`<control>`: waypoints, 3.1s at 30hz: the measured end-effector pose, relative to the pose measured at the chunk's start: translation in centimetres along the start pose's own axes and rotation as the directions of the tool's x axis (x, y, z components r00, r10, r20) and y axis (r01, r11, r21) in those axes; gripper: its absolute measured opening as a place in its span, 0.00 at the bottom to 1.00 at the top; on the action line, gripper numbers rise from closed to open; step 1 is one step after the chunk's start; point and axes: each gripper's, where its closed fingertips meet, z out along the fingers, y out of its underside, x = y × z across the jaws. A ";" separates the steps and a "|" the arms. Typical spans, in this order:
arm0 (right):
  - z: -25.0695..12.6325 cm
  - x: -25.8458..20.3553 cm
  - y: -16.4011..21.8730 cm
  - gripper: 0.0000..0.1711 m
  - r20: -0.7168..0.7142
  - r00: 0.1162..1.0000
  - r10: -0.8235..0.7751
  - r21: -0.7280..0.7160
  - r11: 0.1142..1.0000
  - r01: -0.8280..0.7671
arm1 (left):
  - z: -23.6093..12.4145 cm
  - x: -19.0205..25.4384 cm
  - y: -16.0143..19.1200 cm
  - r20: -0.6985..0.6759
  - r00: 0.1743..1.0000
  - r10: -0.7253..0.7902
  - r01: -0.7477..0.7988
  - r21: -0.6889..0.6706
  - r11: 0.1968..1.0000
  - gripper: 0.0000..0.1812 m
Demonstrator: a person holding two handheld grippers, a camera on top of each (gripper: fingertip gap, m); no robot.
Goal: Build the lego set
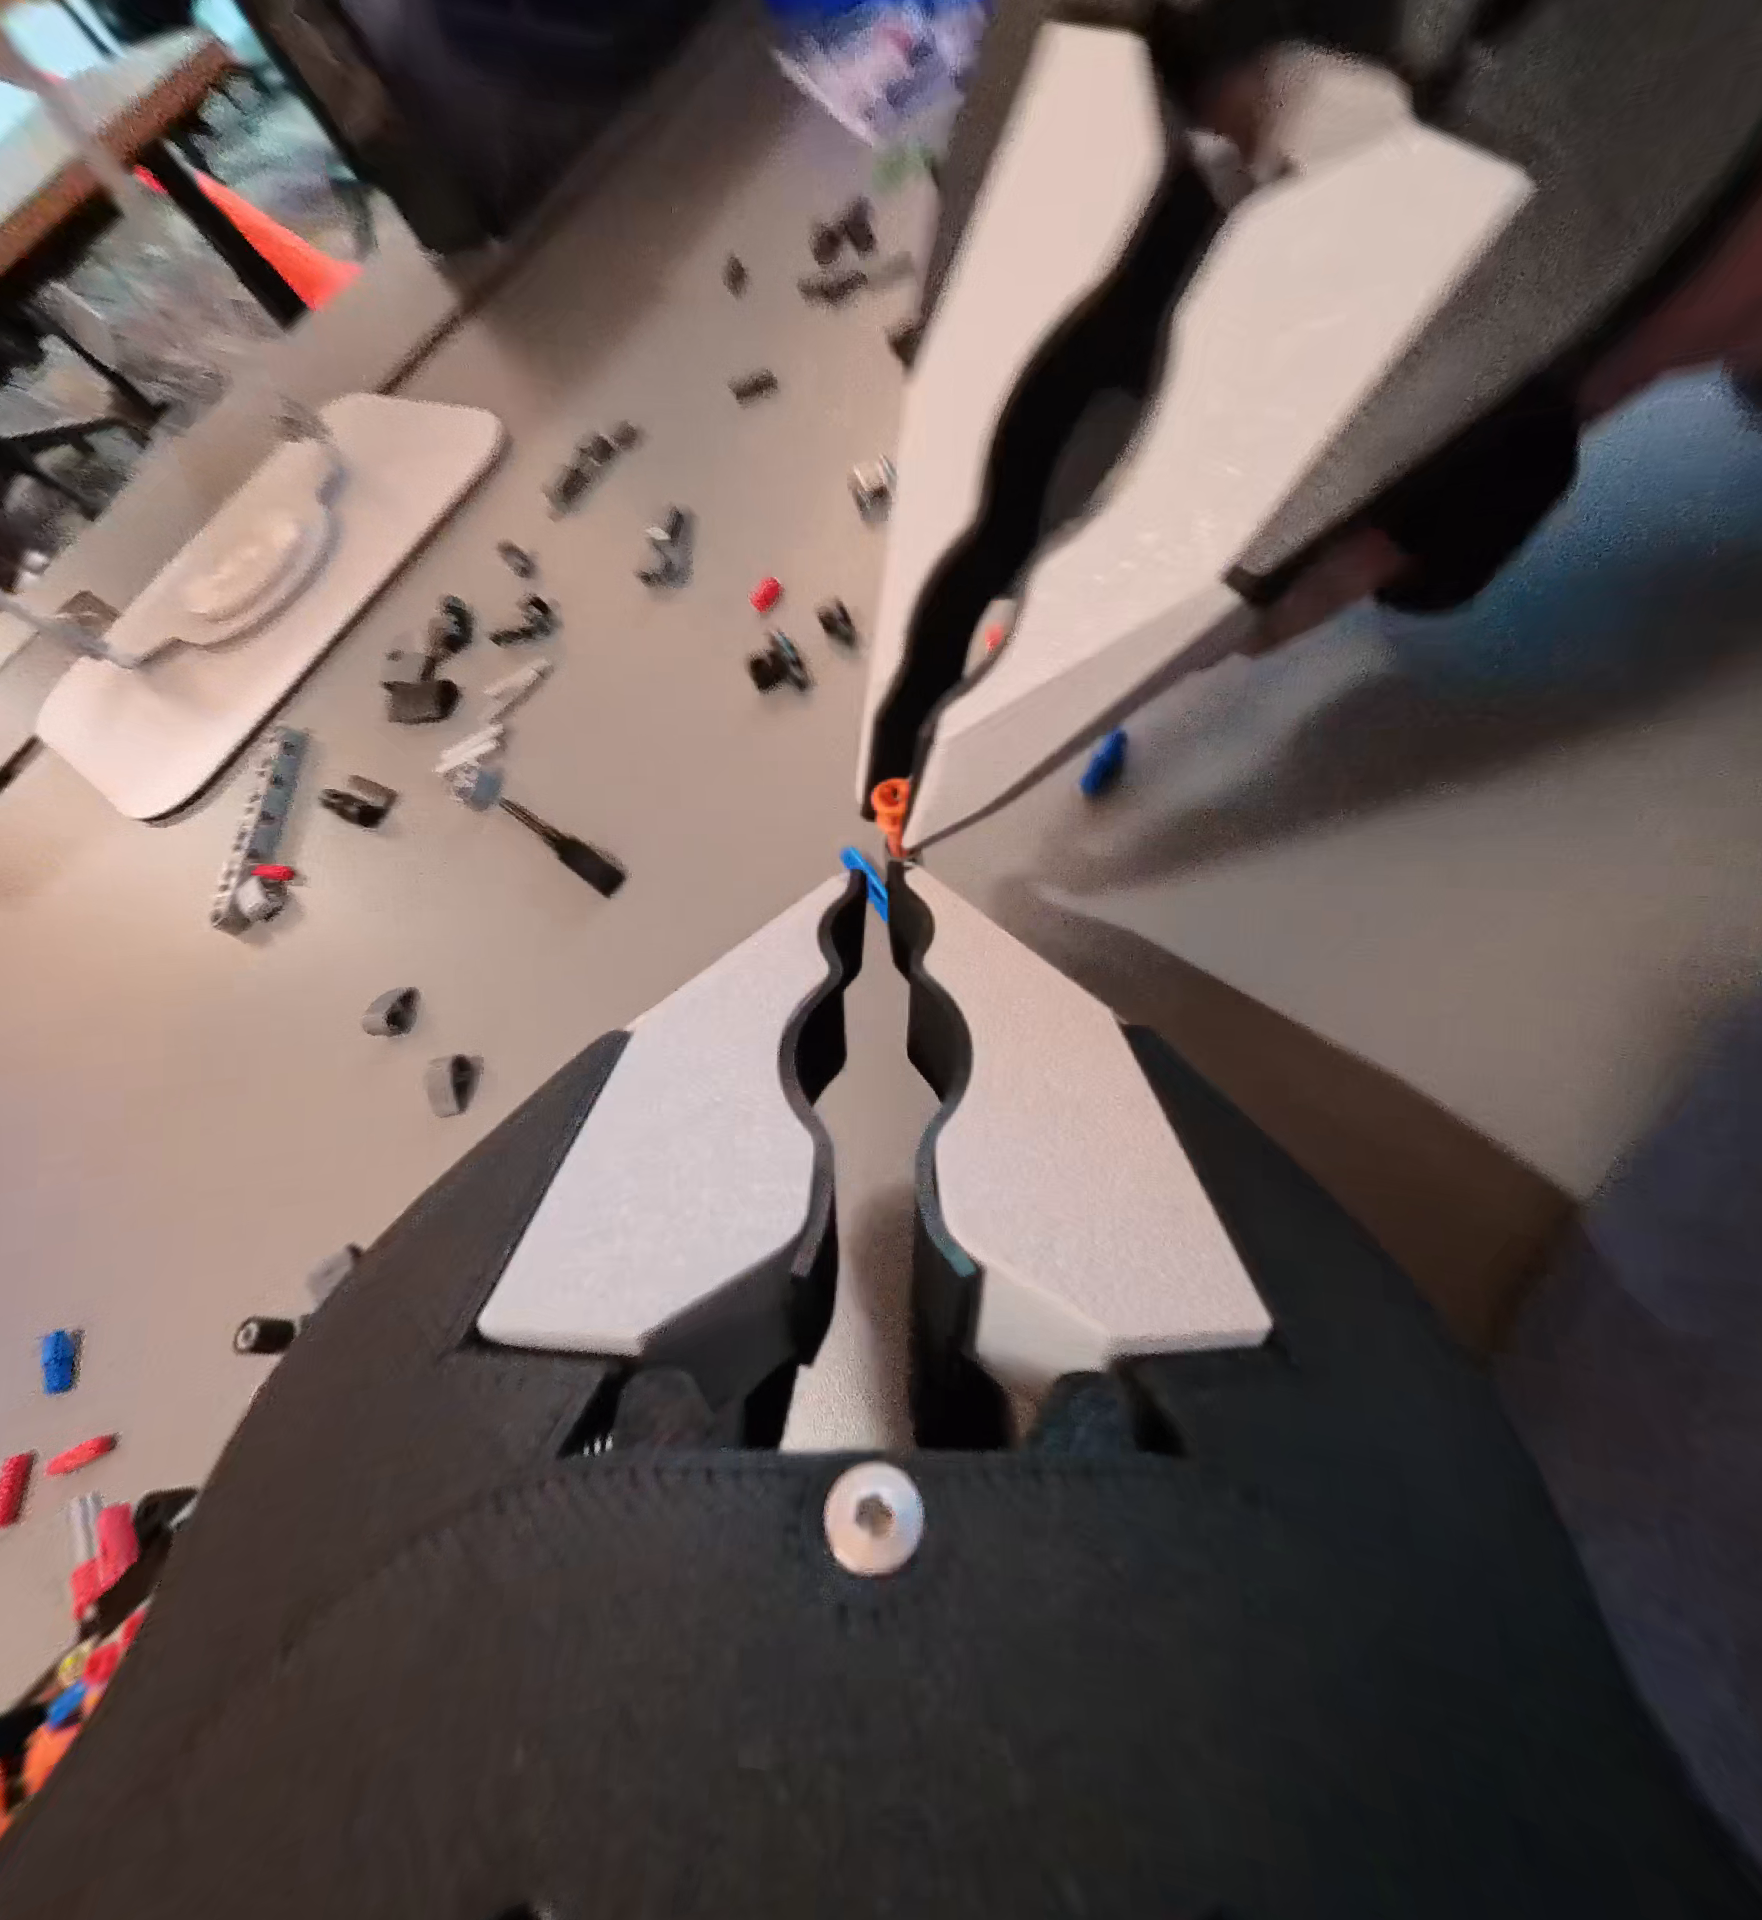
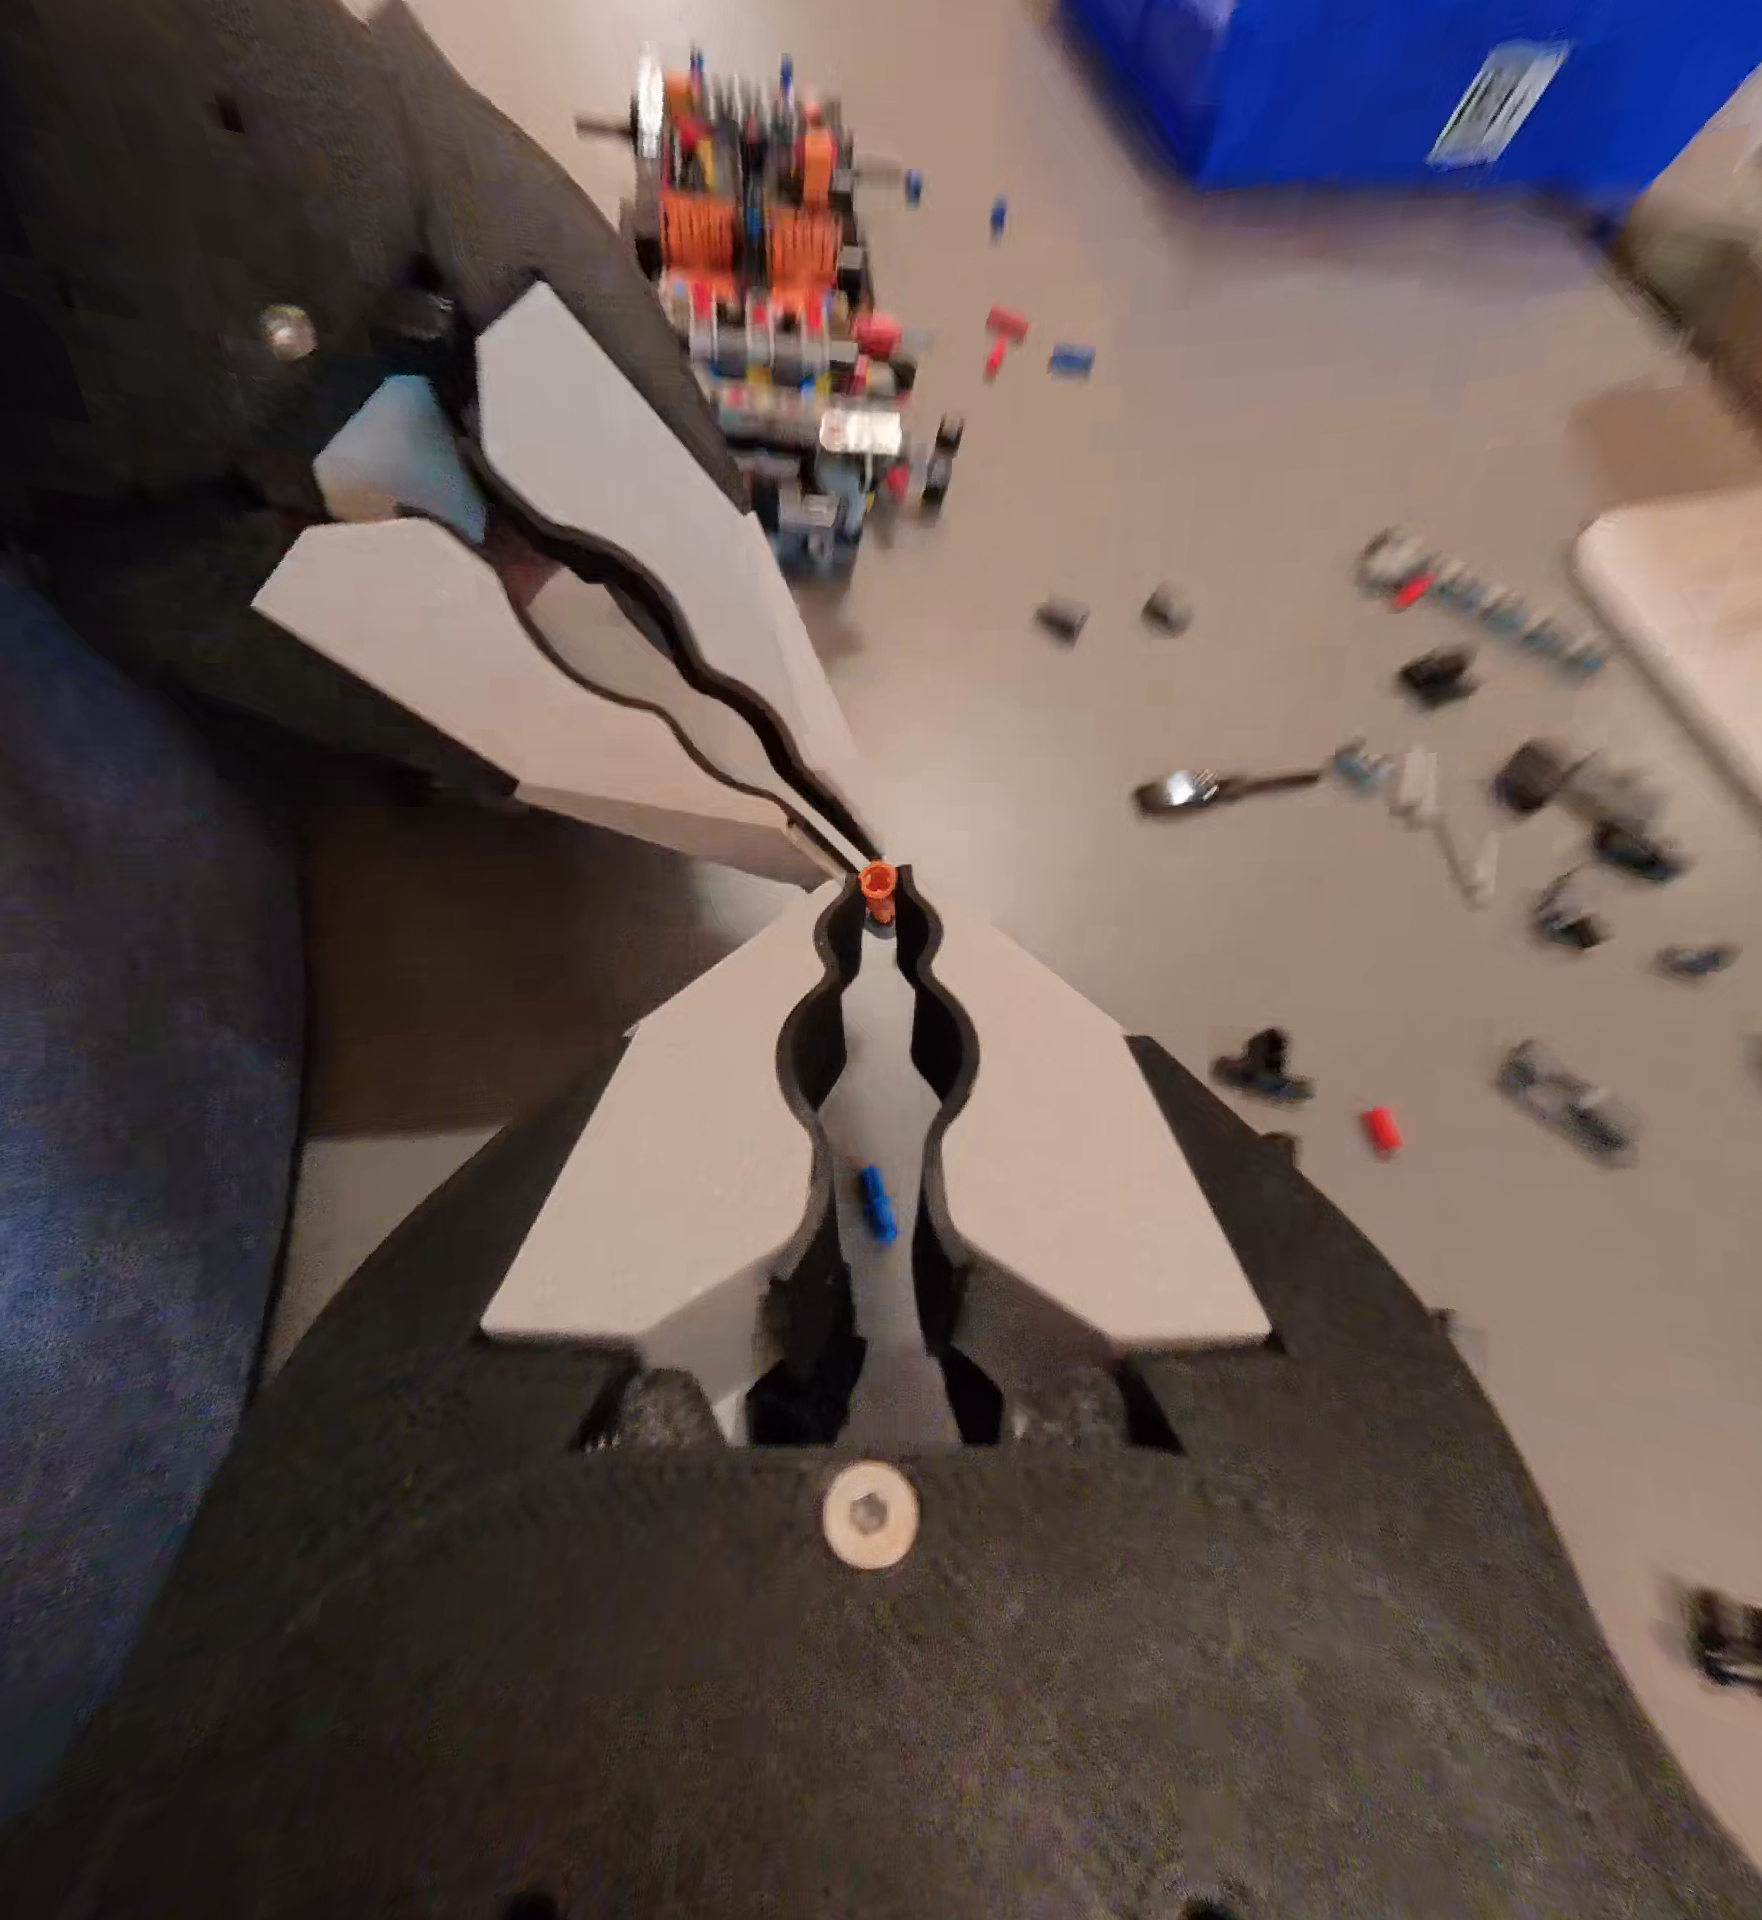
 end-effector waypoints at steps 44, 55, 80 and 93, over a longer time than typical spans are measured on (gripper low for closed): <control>-7.7 1.4 -7.3 0.12 -0.273 0.917 -0.292 0.183 0.920 0.347 | -4.2 -2.3 -10.9 -0.505 0.763 -0.404 0.593 0.297 0.748 0.03; -8.7 2.5 -8.3 0.18 0.010 0.999 0.032 0.346 0.938 -0.034 | -4.4 -2.9 -12.3 -0.503 0.804 -0.316 0.531 0.372 0.761 0.03; -10.2 4.7 -11.1 0.16 0.281 0.951 0.128 0.500 0.826 -0.258 | -4.2 -4.6 -15.3 -0.321 0.945 -0.069 0.238 0.526 0.816 0.03; -10.9 3.8 -10.9 0.15 0.388 0.920 0.045 0.506 0.824 -0.254 | -4.5 -3.5 -15.8 -0.386 0.922 0.011 0.211 0.527 0.823 0.03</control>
